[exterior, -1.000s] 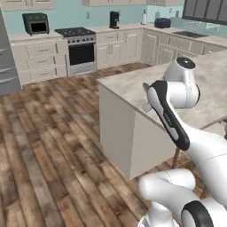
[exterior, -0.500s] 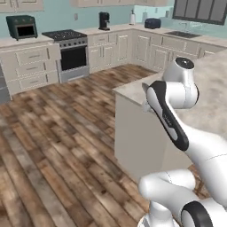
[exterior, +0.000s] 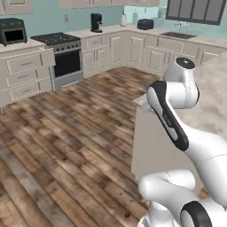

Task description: Pick up the metallic utensils from the counter and place them in the open drawer. Make sure not to pick up any wooden utensils.

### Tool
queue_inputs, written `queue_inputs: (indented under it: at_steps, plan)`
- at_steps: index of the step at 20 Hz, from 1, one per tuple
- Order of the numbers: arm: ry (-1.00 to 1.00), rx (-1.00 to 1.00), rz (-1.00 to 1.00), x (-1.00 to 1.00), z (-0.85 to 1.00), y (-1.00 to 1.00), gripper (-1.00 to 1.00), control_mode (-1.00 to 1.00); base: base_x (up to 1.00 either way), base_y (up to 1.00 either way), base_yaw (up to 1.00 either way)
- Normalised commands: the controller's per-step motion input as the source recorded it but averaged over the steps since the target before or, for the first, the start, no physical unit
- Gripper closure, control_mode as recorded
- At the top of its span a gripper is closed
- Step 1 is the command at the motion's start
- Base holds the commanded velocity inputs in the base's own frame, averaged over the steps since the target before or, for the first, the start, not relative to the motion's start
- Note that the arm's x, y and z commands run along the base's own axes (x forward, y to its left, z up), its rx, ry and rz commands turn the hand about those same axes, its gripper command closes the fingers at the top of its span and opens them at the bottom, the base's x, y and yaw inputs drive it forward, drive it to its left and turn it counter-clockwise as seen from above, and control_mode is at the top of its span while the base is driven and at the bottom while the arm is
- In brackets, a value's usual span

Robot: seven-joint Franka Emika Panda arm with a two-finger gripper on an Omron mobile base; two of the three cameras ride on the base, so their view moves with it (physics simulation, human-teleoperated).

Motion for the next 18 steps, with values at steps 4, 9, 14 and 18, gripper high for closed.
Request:
queue_inputs:
  at_steps: [4, 9, 14, 18]
  plan:
    - [0.00, 0.00, 0.00, 0.00, 0.00, 0.00, 1.00, 1.00, 1.00, 1.00, -0.17]
    - [0.00, 0.00, 0.00, 0.00, 0.00, 0.00, 1.00, 1.00, 1.00, 1.00, -0.13]
    - [0.00, 0.00, 0.00, 0.00, 0.00, 0.00, 1.00, 1.00, 1.00, 1.00, -0.09]
    - [0.00, 0.00, 0.00, 0.00, 0.00, 0.00, 1.00, 1.00, 1.00, 0.99, -0.01]
